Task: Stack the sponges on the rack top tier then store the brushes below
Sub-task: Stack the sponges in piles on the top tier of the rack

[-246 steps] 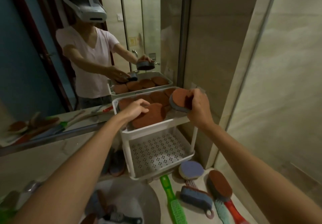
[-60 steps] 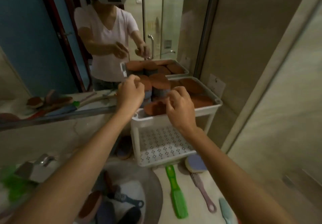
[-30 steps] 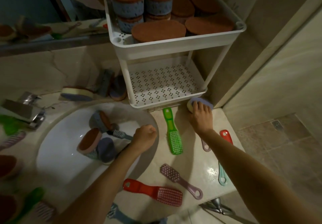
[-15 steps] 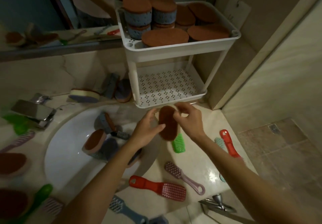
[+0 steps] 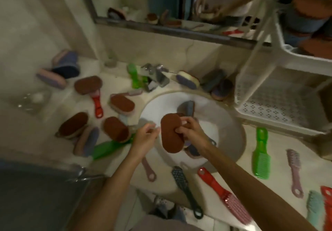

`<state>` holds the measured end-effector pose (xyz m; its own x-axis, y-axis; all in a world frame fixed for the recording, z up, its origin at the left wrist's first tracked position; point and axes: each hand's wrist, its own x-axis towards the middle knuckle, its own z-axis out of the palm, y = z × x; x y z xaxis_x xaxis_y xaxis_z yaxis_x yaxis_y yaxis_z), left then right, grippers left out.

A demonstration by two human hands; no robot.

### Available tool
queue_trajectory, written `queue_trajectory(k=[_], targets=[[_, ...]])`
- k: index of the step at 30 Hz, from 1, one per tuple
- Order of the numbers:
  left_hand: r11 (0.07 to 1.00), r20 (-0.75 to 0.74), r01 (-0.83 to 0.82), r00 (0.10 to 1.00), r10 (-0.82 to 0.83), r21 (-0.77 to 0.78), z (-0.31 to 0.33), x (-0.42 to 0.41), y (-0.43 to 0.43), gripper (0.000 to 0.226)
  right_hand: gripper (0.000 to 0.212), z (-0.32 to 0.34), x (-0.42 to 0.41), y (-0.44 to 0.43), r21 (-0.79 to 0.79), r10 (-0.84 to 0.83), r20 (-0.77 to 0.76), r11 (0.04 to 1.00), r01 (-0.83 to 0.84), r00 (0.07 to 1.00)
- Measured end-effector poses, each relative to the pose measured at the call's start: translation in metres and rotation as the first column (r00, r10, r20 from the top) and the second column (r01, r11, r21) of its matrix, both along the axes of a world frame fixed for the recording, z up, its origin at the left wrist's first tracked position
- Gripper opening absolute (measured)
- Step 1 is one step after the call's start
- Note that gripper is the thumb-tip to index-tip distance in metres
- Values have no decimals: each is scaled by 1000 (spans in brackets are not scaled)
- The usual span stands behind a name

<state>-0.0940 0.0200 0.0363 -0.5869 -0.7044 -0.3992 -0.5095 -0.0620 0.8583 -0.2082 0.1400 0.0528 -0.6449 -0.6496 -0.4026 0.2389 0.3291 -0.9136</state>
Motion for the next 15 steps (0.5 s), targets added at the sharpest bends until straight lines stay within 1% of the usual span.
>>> queue_trajectory(k=[2, 4, 5, 6, 10, 11, 13, 15], targets=[[976, 71, -129, 987, 144, -175, -7, 30, -27, 16, 28, -8, 12, -26, 44, 16, -4, 999, -16, 1000], [916, 147, -246, 941, 304, -318, -15, 52, -54, 21, 32, -16, 20, -50, 112, 60, -45, 992, -55, 997], [892, 203, -275, 910, 362, -360, -18, 58, -66, 26, 35, -20, 24, -60, 150, 82, -69, 986, -71, 994], [885, 256, -278, 886, 387, -374, -22, 60, -76, 35, 37, -23, 27, -70, 188, 101, -90, 979, -83, 991], [919, 381, -292, 844, 377, -264, -35, 46, -97, 92, 44, -31, 31, -95, 304, 174, -173, 946, -116, 969], [929, 418, -279, 834, 360, -243, -37, 41, -100, 99, 45, -32, 31, -98, 313, 175, -180, 943, -113, 968], [944, 478, -250, 816, 325, -214, -44, 34, -105, 106, 45, -30, 28, -99, 312, 159, -194, 946, -92, 968], [956, 507, -247, 811, 293, -158, -50, 27, -108, 103, 46, -29, 22, -97, 309, 151, -230, 948, -75, 961]])
